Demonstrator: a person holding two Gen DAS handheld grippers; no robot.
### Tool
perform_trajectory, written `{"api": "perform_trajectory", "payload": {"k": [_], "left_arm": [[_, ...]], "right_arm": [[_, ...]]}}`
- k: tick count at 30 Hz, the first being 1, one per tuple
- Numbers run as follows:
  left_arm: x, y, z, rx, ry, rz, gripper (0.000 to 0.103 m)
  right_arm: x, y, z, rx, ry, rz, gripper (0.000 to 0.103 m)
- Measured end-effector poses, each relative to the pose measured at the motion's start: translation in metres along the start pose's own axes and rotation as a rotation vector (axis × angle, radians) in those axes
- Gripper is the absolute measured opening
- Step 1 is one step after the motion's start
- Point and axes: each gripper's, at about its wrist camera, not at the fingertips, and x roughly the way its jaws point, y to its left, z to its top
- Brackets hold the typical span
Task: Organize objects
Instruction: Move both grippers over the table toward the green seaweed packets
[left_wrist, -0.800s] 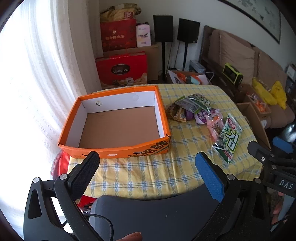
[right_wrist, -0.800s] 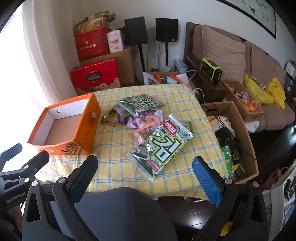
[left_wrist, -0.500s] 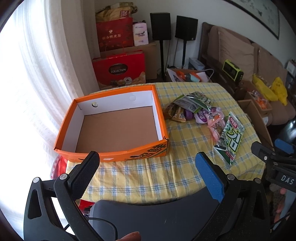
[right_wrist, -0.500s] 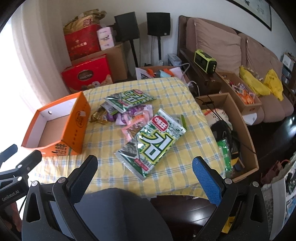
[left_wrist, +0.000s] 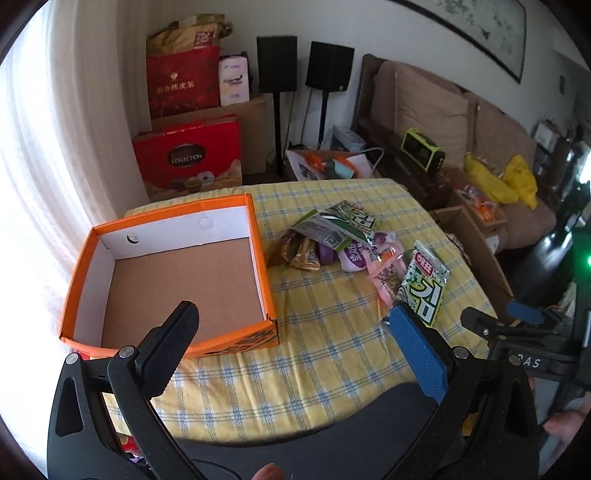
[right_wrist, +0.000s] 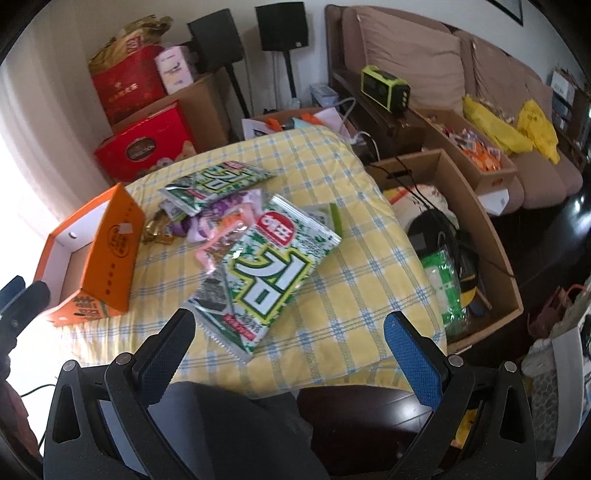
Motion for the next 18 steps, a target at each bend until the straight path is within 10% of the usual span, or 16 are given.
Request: {"api": "perform_trajectory", "payload": {"k": [18], "left_arm": [[0.058, -0.018, 0.065, 0.039, 0.046, -0.036, 0.103]], "right_arm": [[0.053, -0.026, 0.012, 0.167, 0.111, 0.132, 0.103]]}}
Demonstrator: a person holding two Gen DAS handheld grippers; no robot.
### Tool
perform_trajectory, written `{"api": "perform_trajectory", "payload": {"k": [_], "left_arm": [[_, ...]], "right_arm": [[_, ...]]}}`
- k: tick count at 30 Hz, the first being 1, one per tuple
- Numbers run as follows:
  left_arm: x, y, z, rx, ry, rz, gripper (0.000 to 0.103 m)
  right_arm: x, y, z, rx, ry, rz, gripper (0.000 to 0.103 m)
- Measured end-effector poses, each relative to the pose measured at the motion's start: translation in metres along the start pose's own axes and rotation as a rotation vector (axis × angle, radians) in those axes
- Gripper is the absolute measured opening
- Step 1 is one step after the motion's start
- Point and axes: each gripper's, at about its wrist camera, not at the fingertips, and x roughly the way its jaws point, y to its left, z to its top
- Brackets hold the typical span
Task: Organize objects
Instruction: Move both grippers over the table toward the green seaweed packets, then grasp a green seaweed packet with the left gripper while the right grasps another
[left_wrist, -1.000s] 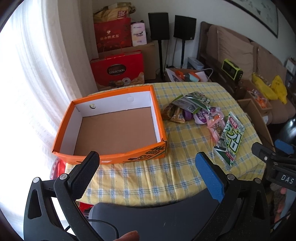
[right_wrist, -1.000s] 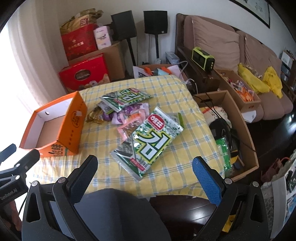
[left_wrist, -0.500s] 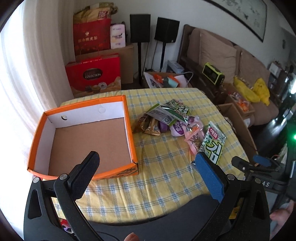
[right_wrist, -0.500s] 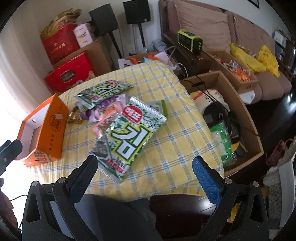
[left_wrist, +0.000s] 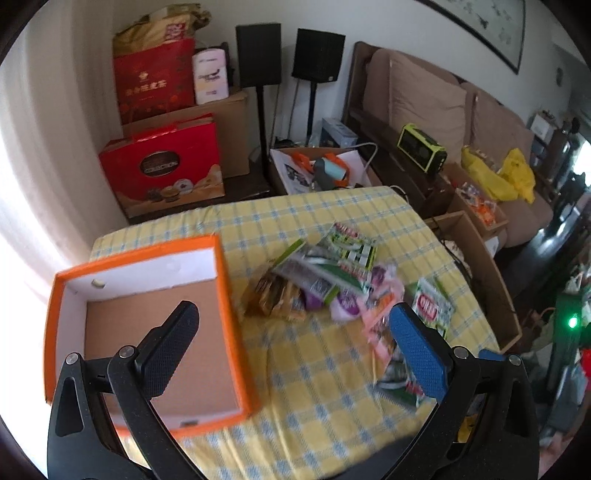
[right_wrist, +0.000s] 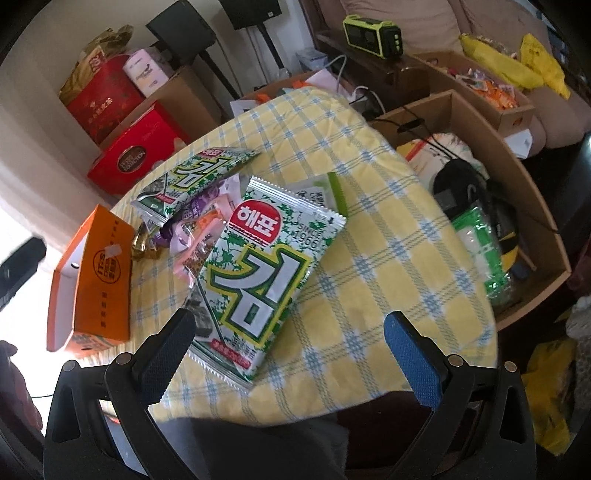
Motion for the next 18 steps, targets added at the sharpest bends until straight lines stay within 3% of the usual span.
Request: {"api": "perform_trajectory", "payload": {"k": [3, 7, 18], "left_arm": [[0.016, -0.001, 0.017, -0.013, 0.021, -0.068, 0.103], [0.043, -0.009, 0.038, -0.007, 0.064, -0.105, 0.103], [0.116, -0.048, 0.052, 0.163, 0.113, 0.033, 0.103]], "right_arm": [[0.007, 0.003, 0.004, -0.006, 0.003, -0.028, 0.103], [0.015, 0.005, 0.011, 0.0, 0.003, -0.032, 0.103], [0.041, 0.017, 0.015, 0.01, 0.016, -0.035, 0.103]]}}
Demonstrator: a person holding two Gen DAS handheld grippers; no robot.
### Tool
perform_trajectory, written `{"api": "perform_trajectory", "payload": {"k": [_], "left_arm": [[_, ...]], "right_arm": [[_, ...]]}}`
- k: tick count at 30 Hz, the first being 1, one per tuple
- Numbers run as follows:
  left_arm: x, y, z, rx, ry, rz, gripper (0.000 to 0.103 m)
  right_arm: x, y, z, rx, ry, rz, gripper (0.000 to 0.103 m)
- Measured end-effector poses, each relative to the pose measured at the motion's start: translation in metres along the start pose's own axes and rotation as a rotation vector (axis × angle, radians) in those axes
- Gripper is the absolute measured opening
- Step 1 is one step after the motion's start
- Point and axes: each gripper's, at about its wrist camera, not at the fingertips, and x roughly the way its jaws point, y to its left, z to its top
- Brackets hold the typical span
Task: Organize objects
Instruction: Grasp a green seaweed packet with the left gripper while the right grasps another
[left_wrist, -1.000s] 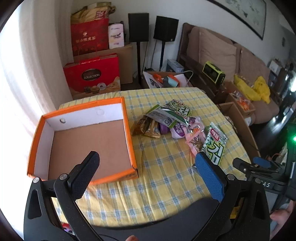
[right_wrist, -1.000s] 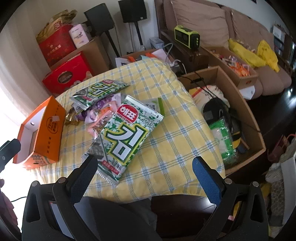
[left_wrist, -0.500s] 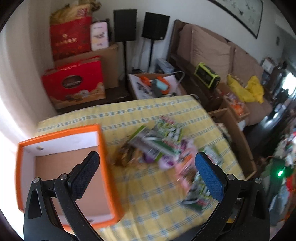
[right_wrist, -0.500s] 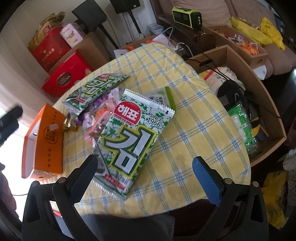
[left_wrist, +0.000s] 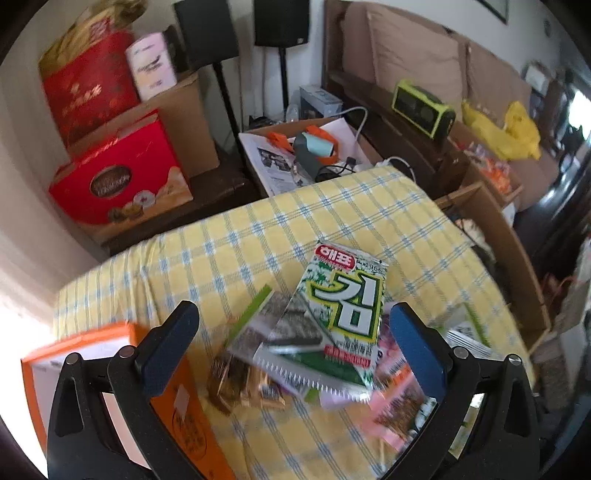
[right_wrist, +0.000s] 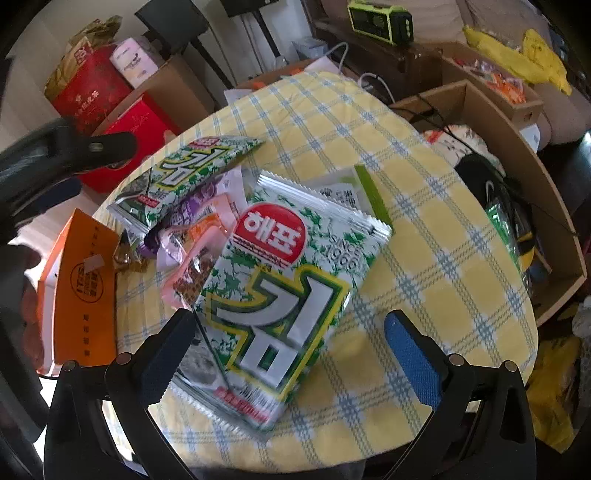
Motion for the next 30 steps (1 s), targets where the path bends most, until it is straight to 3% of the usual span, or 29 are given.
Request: {"api": "perform_trajectory", "payload": {"k": [4, 17, 21, 25, 30], "left_arm": [[0.022, -0.021, 0.003, 0.091, 0.042, 0.062, 0.103], [0.059, -0.043, 0.004, 0.168, 0.131, 0.08, 0.103], [0.059, -0.036, 0.002, 0.115, 0.144, 0.054, 0.087], [0.054, -0.026, 0.0, 0.052, 0.129, 0.009, 0.077], [0.039, -0.02, -0.003, 0.019, 0.092, -0.005, 0.075]], "right_arm": [[0.0, -0.003, 0.003, 0.006, -0.015, 0.001, 0.103], [-0.001, -0.007, 0.004, 0.001, -0.007, -0.002, 0.103], [-0.006, -0.012, 0.0, 0.006, -0.005, -0.005, 0.103], [-0.009, -0.019, -0.001, 0.024, 0.008, 0.012, 0.103], [-0.011, -0.021, -0.002, 0.035, 0.016, 0.018, 0.103]]}}
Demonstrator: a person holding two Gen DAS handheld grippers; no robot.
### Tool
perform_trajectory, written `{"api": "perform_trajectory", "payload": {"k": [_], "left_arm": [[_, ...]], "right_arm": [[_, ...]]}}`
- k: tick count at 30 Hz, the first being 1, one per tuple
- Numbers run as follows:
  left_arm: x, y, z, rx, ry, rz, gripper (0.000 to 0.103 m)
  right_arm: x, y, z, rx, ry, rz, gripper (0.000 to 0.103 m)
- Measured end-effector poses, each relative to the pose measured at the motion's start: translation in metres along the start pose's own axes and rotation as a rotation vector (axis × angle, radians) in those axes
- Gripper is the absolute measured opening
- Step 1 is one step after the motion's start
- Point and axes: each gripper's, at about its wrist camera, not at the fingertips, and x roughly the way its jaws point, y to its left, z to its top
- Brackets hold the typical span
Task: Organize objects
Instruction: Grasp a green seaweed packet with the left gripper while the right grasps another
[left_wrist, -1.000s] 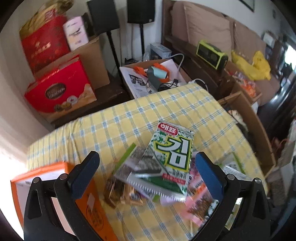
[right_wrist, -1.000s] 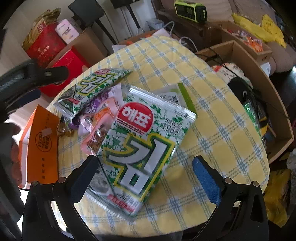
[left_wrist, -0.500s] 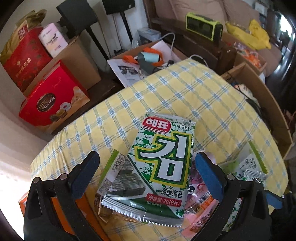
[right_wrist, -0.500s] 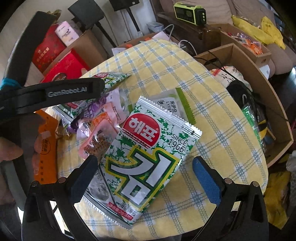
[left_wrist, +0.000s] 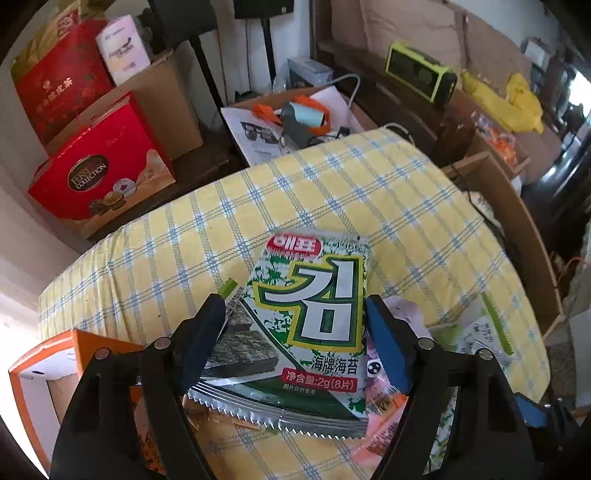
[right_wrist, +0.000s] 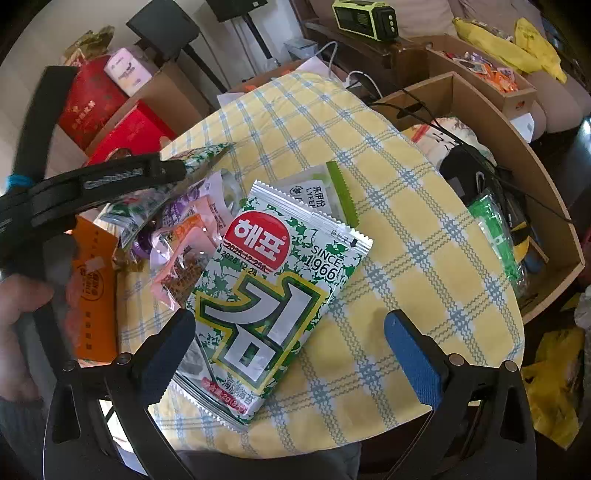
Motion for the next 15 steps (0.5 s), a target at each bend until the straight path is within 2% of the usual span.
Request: {"api": "perform_trajectory", "payload": {"k": [5, 6, 7, 8, 12, 14, 15], "left_arm": [[-0.023, 0.006, -0.006, -0.042, -0.043, -0.054, 0.074], [-0.026, 0.007, -0.007, -0.045, -0.043, -0.064, 0.063], [-0.028, 0.007, -0.009, -0.043, -0.037, -0.072, 0.048], [-0.03, 0.008, -0.011, -0.04, -0.03, -0.067, 0.046], [-0.029, 0.008, -0.02, -0.023, -0.001, -0.071, 0.047], [-0.028, 0.012, -0.025, -0.039, 0.002, -0.073, 0.052], [-0.029, 0.014, -0.026, -0.051, -0.003, -0.075, 0.061]], "right_arm": [[0.004, 0.011, 0.0, -0.019, -0.009, -0.002, 0.103], [0.005, 0.014, 0.001, -0.029, -0.015, -0.014, 0.103], [0.007, 0.016, 0.002, -0.039, -0.027, -0.024, 0.103], [0.01, 0.018, 0.004, -0.044, -0.034, -0.029, 0.103], [0.014, 0.021, 0.009, -0.057, -0.059, -0.078, 0.103], [0.016, 0.022, 0.009, -0.068, -0.064, -0.089, 0.102], [0.016, 0.023, 0.008, -0.079, -0.067, -0.094, 0.102]]}}
